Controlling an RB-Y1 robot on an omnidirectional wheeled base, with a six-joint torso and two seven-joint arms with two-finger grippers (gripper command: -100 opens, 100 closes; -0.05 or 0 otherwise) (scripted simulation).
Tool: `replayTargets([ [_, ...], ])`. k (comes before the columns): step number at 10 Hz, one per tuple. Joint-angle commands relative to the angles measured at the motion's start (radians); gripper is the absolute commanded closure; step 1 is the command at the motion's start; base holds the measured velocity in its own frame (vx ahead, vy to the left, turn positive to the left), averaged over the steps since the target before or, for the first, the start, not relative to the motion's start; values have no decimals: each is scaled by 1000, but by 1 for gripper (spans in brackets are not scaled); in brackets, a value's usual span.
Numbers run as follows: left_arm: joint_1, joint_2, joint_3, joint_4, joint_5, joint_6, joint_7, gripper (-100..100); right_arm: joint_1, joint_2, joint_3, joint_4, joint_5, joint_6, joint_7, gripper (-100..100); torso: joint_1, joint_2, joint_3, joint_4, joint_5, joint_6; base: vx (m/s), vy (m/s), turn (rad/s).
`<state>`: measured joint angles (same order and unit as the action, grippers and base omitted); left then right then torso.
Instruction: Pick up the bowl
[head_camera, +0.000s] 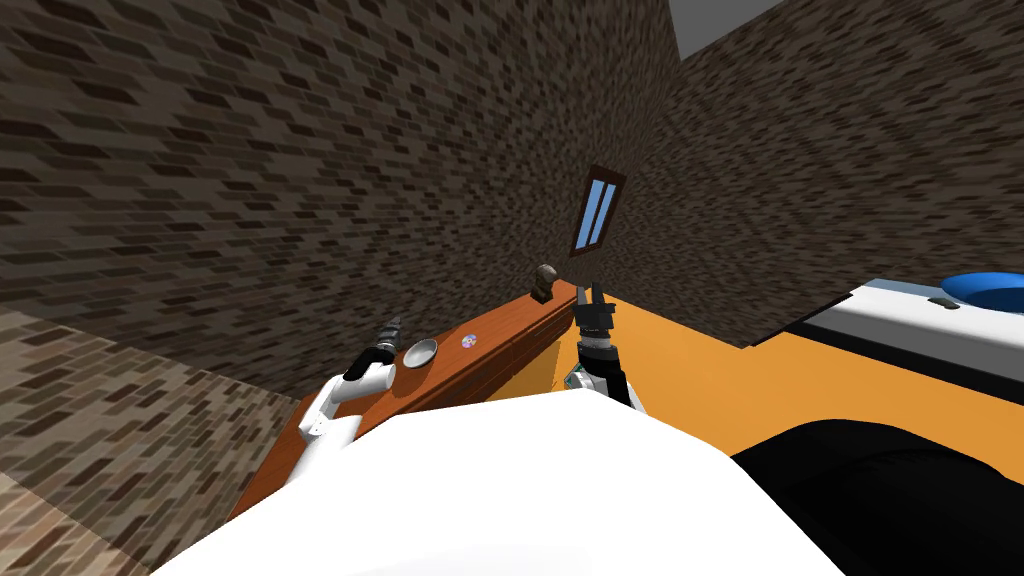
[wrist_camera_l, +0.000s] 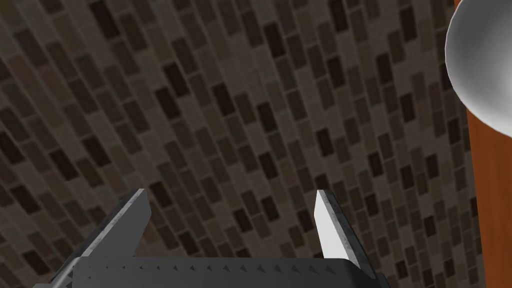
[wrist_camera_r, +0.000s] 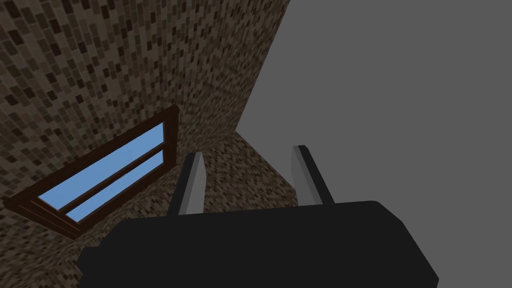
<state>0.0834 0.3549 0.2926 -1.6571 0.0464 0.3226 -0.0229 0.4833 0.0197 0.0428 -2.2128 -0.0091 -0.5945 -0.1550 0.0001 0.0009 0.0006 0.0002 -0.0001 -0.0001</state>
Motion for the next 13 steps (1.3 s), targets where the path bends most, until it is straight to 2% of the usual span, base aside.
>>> replayTargets([
  [1, -16, 2, 7, 36, -3, 25, 2, -100, 0, 0, 0, 0, 0, 0, 0, 0, 0, 0, 0, 0, 0, 0, -13, -1, -50],
  [2, -42, 14, 23, 72, -1, 69, 9, -100, 0, 0, 0, 0, 0, 0, 0, 0, 0, 0, 0, 0, 0, 0, -12, -3, -101],
  [3, -42, 14, 23, 83, -1, 69, 9, -100, 0, 0, 0, 0, 0, 0, 0, 0, 0, 0, 0, 0, 0, 0, -10, 1, -56],
  [4, -67, 24, 38, 120, 0, 113, 16, -100, 0, 0, 0, 0, 0, 0, 0, 0, 0, 0, 0, 0, 0, -1, -13, 2, -100],
  [5, -67, 24, 38, 131, 0, 113, 16, -100, 0, 0, 0, 0, 0, 0, 0, 0, 0, 0, 0, 0, 0, 0, -11, 4, -59],
  [6, -91, 34, 53, 164, 1, 155, 23, -100, 0, 0, 0, 0, 0, 0, 0, 0, 0, 0, 0, 0, 0, 0, -12, 3, -113],
  [7, -91, 34, 53, 178, 1, 155, 23, -100, 0, 0, 0, 0, 0, 0, 0, 0, 1, 0, 0, 0, 0, 0, -9, 8, -57],
  [9, -138, 51, 82, 248, 3, 221, 39, -100, 0, 0, 0, 0, 0, 0, 0, 0, 1, 0, 0, 0, 0, 0, -12, 15, -134],
  [10, -138, 51, 82, 273, 3, 235, 39, -100, 0, 0, 0, 0, 0, 0, 0, 0, 2, 0, 0, 0, 0, 0, -11, 21, -60],
  [11, -160, 58, 96, 306, 4, 273, 48, -100, 0, 0, 0, 0, 0, 0, 0, 0, 2, 0, 0, 0, 1, -1, -7, 15, -118],
  [12, -160, 58, 96, 319, 4, 273, 48, -100, 0, 0, 0, 0, 0, 0, 0, 0, 2, 0, 0, 0, 0, 0, -7, 16, -67],
  [13, -181, 64, 109, 357, 5, 309, 56, -100, 0, 0, 0, 0, 0, 0, 0, 0, 1, 0, 0, 0, 0, -1, -14, 19, -128],
])
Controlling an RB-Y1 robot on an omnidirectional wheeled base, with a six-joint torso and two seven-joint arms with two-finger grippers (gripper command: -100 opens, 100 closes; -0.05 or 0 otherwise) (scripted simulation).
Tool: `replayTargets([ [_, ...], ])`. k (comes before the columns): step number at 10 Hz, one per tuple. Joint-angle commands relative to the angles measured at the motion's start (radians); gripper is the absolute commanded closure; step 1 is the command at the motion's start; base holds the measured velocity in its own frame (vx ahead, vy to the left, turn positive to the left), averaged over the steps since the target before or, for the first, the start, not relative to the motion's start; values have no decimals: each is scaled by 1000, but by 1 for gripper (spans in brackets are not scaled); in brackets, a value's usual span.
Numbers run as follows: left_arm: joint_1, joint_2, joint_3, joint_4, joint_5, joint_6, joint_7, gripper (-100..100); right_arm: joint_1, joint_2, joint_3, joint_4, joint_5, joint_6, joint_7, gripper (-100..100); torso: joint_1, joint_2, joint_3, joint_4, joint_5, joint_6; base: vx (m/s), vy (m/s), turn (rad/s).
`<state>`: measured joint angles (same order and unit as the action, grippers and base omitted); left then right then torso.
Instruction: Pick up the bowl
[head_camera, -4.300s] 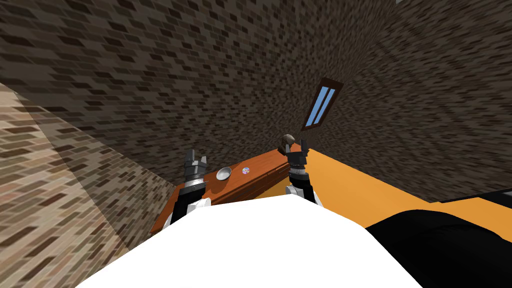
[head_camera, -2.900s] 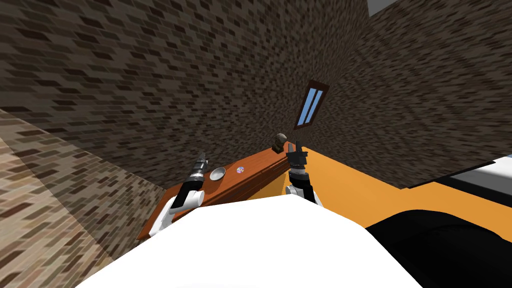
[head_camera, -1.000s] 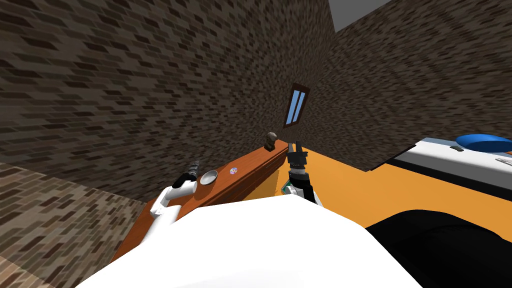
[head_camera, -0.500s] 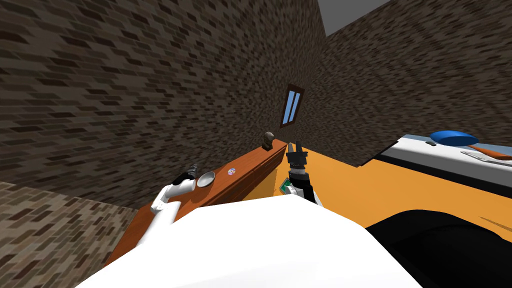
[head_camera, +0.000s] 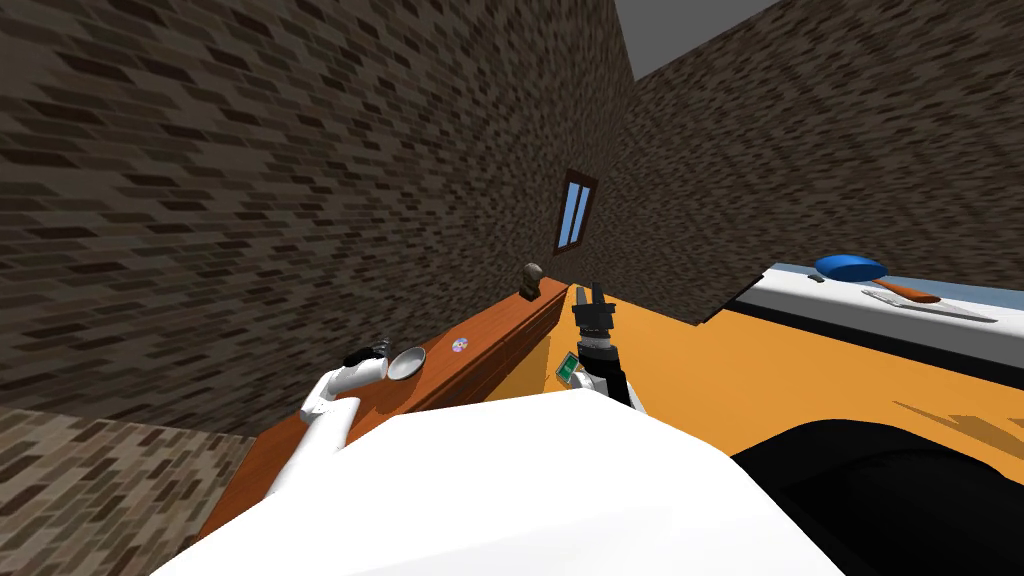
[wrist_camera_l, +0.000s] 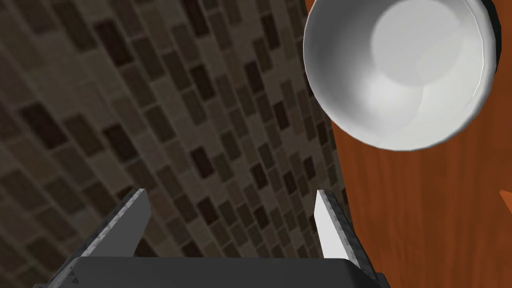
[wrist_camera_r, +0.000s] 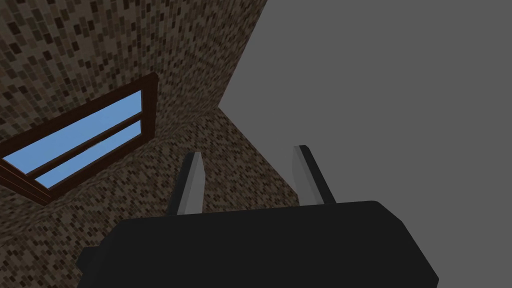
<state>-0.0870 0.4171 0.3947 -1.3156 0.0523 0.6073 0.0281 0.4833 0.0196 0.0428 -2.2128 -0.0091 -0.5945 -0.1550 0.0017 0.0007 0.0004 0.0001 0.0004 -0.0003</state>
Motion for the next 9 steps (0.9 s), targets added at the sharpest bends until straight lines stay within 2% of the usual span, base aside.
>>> replayTargets([
  [1, -30, 7, 19, 50, 0, 50, 14, -100, 0, 0, 0, 0, 0, 0, 0, 0, 0, 0, 0, 0, 0, 0, -18, 31, -147],
  [2, -30, 7, 19, 69, 0, 59, 14, -100, 0, 0, 0, 0, 0, 0, 0, 0, 1, 0, 0, 0, 0, 0, -10, 32, -68],
  [3, -48, 11, 31, 107, 0, 92, 23, -100, 0, 0, 0, 0, 0, 0, 0, 0, 1, 0, 0, 0, 0, -1, -2, 33, -109],
  [4, -48, 11, 31, 114, 0, 92, 23, -100, 0, 0, 0, 0, 0, 0, 0, 0, 1, -1, 0, 0, 0, 0, 0, 26, -64],
  [6, -81, 16, 54, 180, 1, 151, 41, -100, 0, 0, 0, 0, 0, 0, 0, 0, 0, 0, 0, 0, 0, 0, -10, 36, -150],
  [7, -81, 16, 54, 199, 1, 151, 41, -100, 0, 0, 0, 0, 0, 0, 0, 0, 2, 0, 0, 0, 0, 0, -7, 43, -55],
  [9, -109, 16, 73, 264, 1, 203, 58, -100, 0, 0, 0, 0, 0, 0, 0, 0, 1, -1, 0, 0, 0, 0, -7, 45, -133],
])
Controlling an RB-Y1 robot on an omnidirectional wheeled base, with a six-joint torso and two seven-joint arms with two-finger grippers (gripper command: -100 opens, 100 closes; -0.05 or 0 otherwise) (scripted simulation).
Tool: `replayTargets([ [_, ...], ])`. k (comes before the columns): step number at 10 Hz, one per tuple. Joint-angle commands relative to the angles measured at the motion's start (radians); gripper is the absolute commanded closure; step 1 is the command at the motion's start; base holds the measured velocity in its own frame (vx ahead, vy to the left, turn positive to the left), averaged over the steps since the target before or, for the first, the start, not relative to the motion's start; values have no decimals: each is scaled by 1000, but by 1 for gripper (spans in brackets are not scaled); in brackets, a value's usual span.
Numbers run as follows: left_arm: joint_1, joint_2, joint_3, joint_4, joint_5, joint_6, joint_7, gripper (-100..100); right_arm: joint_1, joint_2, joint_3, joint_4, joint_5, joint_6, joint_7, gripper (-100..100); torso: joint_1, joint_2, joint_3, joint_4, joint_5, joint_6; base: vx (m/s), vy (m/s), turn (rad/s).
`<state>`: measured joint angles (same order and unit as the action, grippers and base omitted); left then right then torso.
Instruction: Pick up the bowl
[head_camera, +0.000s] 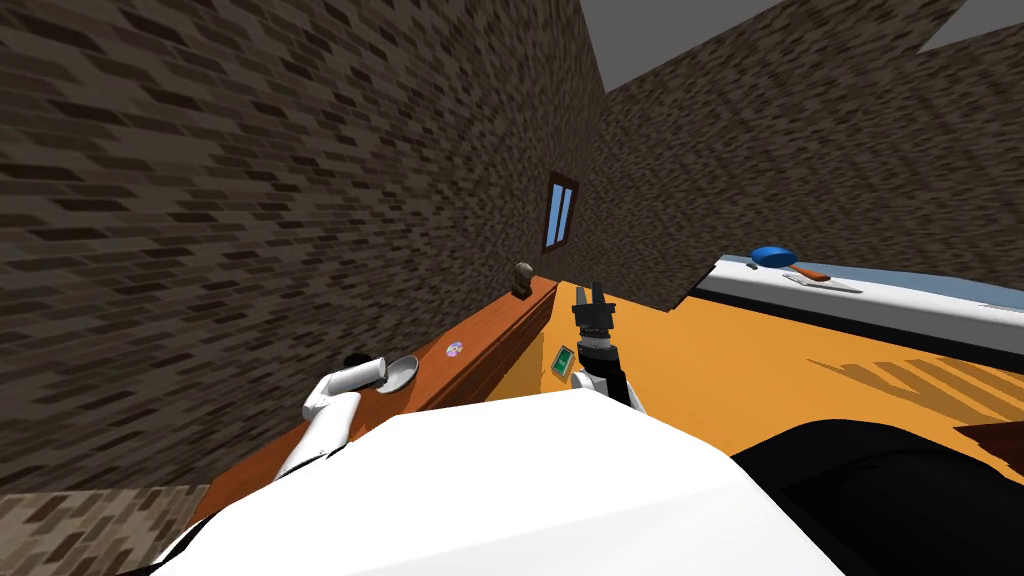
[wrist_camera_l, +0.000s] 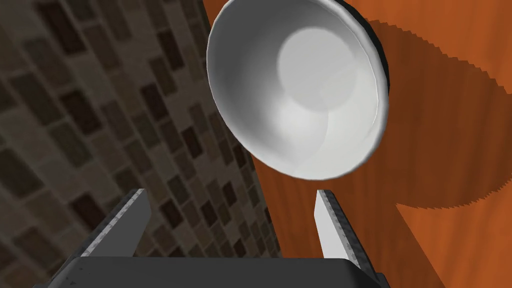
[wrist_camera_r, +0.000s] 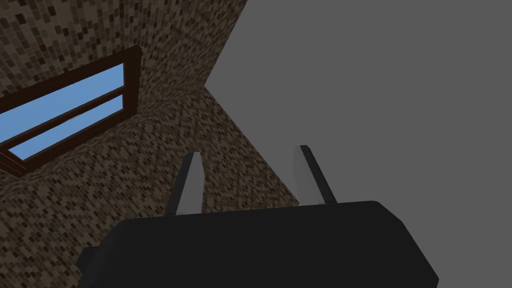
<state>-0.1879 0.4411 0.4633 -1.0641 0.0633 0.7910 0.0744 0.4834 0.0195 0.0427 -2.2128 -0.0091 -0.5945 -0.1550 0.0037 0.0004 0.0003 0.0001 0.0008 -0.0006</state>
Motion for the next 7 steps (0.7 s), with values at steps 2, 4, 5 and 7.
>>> replayTargets([
  [2, -29, -11, 21, 85, -10, 62, 28, -100, 0, 0, 0, 0, 0, 0, 0, 0, 1, 0, 0, 0, 0, 0, -1, 71, -162],
  [4, -37, -15, 27, 128, -10, 80, 35, -100, 0, 0, 0, 0, 0, 0, 0, 0, 0, -1, 0, 0, 0, -1, -2, 43, -43],
  [5, -37, -15, 27, 128, -10, 80, 35, -100, 0, 0, 0, 0, 0, 0, 0, 0, 0, -1, 0, 0, 0, 0, -2, 27, -47],
  [7, -49, -23, 38, 184, -9, 111, 48, -100, 0, 0, 0, 0, 0, 0, 0, 0, -1, -1, 0, 0, 0, -1, 1, 43, -87],
])
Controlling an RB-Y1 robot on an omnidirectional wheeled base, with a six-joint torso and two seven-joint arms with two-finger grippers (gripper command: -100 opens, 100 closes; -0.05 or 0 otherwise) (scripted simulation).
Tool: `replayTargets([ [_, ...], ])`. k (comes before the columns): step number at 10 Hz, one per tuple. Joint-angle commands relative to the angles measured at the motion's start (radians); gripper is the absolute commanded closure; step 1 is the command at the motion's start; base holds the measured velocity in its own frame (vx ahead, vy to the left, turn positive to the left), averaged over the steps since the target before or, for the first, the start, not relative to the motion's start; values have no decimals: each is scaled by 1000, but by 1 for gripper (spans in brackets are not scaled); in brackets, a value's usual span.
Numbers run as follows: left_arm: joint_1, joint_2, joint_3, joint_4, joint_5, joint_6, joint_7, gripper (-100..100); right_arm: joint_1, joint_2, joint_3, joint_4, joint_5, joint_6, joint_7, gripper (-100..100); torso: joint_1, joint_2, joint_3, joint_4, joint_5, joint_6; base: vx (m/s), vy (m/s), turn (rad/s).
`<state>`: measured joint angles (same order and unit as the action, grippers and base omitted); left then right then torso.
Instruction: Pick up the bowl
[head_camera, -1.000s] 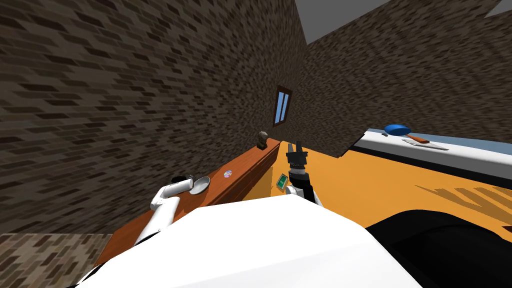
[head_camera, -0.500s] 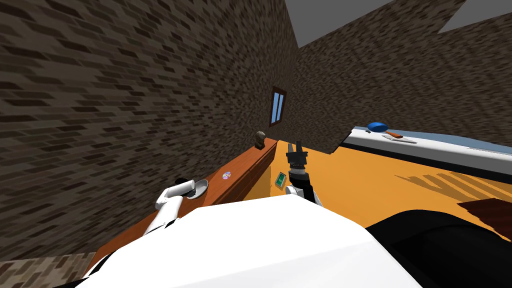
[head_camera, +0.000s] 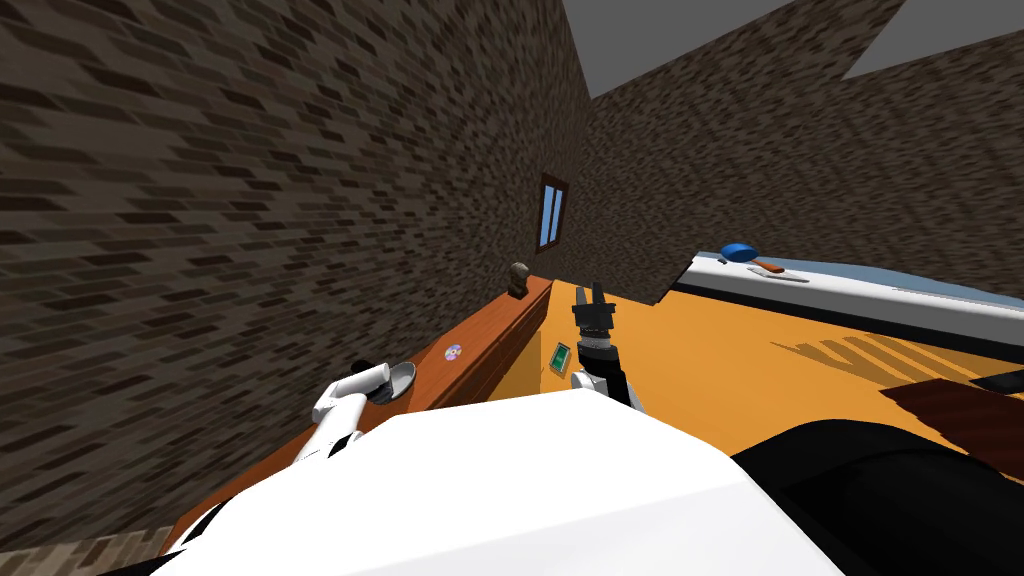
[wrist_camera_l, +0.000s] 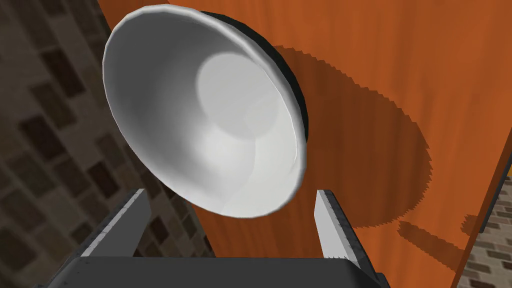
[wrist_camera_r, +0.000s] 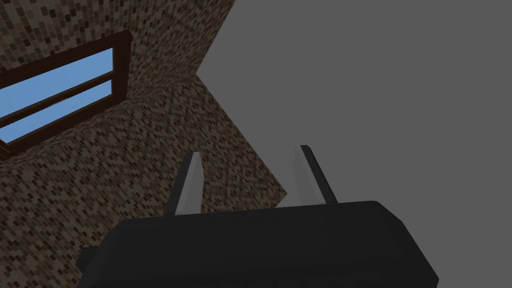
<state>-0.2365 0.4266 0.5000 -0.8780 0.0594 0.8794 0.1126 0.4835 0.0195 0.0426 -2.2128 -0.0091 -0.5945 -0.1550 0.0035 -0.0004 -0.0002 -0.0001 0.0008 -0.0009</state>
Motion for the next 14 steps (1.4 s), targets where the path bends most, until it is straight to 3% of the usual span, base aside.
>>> replayTargets([
  [1, -4, -13, 6, 21, -5, 34, 15, -100, 0, 0, 0, 0, 0, 0, 0, 0, 0, 0, 0, 0, 0, 0, 2, 60, -121],
  [4, -4, -31, 13, 71, -5, 57, 25, -100, 0, 0, 0, 0, 0, 0, 0, 0, 1, -1, 0, 0, 0, 0, 10, 63, -69],
  [7, -2, -35, 12, 69, -6, 65, 27, -100, 0, 0, 0, 0, 0, 0, 0, 0, -2, -1, 0, 0, 0, 0, 6, 12, -5],
  [8, -2, -35, 12, 72, -5, 63, 27, 0, 0, 0, 0, 0, 0, 0, 0, 0, -3, 0, 0, 0, -1, 0, 0, 0, 0],
  [9, 5, -43, 4, 94, -6, 29, 30, -100, 0, 0, 0, 0, 0, 0, 0, 0, -3, 0, 0, 0, -1, 0, 35, 25, 32],
  [12, 15, -54, -7, 121, -6, -14, 34, -100, 0, 0, 0, 0, 0, 0, 0, 0, -1, -3, -2, -1, 0, 0, 36, 27, 20],
  [13, 12, -51, -5, 112, -6, 1, 33, -100, 0, 0, 0, 0, 0, 0, 0, 0, -3, -2, -1, 0, 0, 0, -3, -6, 5],
  [14, 13, -51, -5, 113, -6, -2, 33, 100, 0, 0, 0, 0, 0, 0, 0, 0, -3, 0, 0, 0, -1, 0, 0, 0, 0],
])
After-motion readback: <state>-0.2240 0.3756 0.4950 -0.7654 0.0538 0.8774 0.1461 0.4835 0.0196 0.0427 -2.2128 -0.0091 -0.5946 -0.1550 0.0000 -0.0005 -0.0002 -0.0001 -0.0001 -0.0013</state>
